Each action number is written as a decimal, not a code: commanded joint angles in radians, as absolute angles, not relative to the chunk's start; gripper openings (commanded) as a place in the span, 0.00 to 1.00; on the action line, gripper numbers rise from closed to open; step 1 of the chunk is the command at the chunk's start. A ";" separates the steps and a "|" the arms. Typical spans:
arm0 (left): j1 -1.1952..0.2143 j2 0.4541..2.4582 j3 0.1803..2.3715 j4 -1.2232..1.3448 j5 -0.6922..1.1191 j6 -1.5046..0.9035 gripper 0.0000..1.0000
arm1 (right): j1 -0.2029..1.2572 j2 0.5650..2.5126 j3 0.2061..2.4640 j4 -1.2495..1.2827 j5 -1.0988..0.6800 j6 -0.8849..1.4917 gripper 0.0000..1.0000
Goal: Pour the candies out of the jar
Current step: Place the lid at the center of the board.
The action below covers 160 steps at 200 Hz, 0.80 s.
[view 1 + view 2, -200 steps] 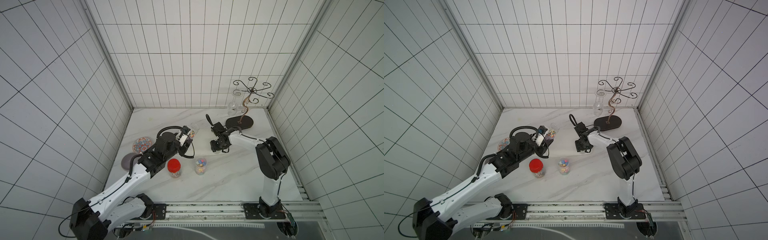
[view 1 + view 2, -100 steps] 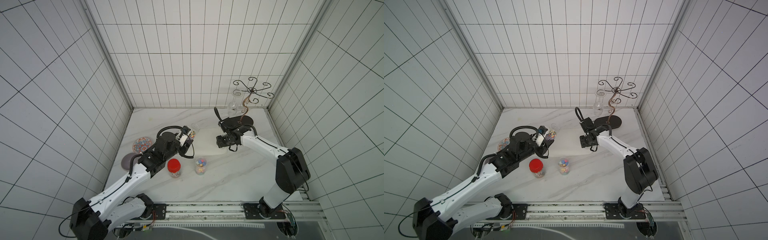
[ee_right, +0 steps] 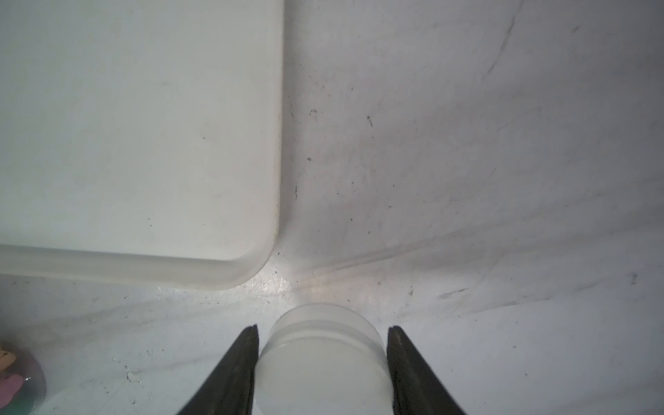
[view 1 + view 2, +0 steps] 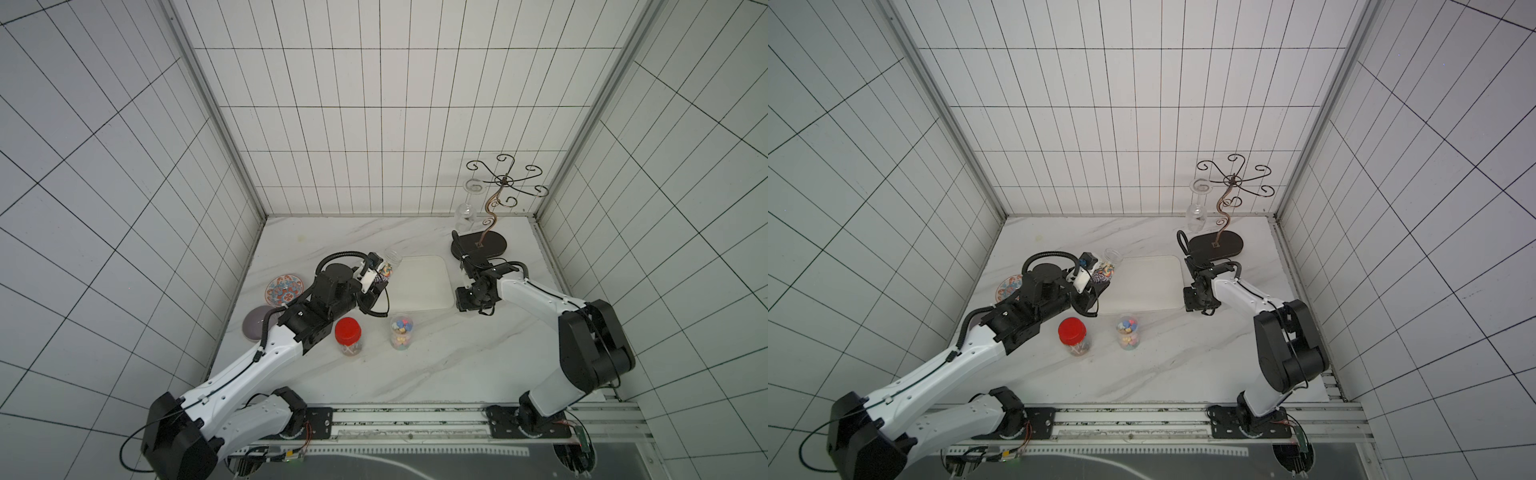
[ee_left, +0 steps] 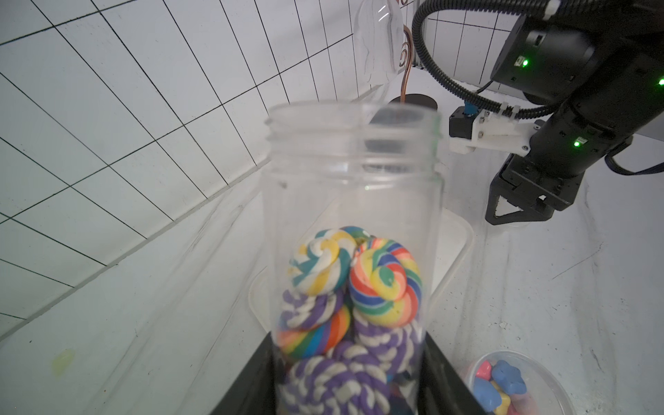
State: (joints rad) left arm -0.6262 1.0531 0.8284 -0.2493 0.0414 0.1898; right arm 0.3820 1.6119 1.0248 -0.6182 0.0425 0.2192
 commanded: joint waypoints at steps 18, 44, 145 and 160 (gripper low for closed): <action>-0.623 1.078 0.884 -0.251 0.056 0.185 0.46 | 0.361 1.646 0.946 -0.558 0.000 0.205 0.52; -0.623 1.104 0.903 -0.287 0.067 0.192 0.46 | 0.357 1.658 0.936 -0.541 0.000 0.206 0.57; -0.622 1.237 0.998 -0.425 0.053 0.222 0.46 | 0.345 1.633 0.971 -0.538 0.017 0.207 0.76; -0.623 1.266 1.023 -0.461 0.041 0.229 0.46 | 0.338 1.598 0.974 -0.543 0.004 0.209 0.76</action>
State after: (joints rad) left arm -0.6262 1.2362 0.9588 -0.4255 0.0563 0.2062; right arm 0.3565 1.6573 0.9810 -0.5339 0.0109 0.2131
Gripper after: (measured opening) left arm 0.517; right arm 0.762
